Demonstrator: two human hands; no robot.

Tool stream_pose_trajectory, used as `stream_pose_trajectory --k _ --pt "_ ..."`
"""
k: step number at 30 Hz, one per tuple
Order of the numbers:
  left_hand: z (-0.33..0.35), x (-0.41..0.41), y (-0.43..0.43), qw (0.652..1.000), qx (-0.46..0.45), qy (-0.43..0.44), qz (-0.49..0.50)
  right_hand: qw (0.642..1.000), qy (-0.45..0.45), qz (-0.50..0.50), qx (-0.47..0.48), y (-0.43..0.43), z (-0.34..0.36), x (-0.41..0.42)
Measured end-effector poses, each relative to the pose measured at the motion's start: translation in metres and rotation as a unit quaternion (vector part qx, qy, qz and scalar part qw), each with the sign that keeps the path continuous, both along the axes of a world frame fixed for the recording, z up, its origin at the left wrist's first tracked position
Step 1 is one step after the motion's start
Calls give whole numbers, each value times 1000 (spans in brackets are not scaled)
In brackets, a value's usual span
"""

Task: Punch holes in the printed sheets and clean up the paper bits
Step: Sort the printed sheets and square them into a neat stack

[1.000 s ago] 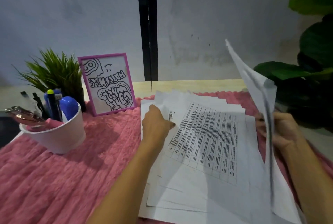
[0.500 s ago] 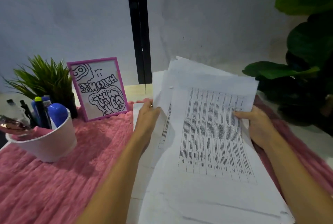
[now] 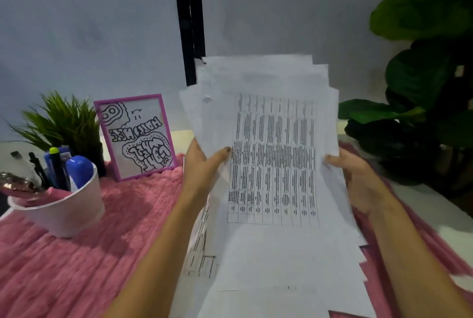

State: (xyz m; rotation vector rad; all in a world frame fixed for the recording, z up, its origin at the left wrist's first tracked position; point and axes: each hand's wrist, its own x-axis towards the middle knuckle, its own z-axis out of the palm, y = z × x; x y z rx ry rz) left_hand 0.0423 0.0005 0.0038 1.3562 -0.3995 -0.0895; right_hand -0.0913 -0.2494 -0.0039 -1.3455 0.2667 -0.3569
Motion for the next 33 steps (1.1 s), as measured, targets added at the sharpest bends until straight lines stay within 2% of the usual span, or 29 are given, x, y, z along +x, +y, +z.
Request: stream_pose_trajectory --k 3,6,9,11,15,21,24,28,33 --pt "41 -19 0 989 8 -142 32 987 -66 -96 -109 16 39 0" --pt "82 -43 0 960 0 -271 66 962 -163 -130 -179 39 75 -2" --pt "108 -58 3 934 -39 -336 116 929 -249 -141 -233 66 97 -10" --pt "116 -64 6 925 -39 -355 126 916 -272 -137 -263 80 103 -14" --pt "109 -64 12 937 -37 -321 130 919 -256 -150 -261 88 101 -19" --pt "82 -47 17 983 -64 -156 73 940 -192 -161 -230 87 93 -23" --pt "81 -43 17 984 -30 -165 61 942 -167 -146 -250 87 97 -23" --pt "86 -40 23 983 -53 -162 71 949 -174 -174 -199 76 102 -26" --pt "81 -41 17 985 -29 -153 69 953 -134 -163 -219 80 93 -22"
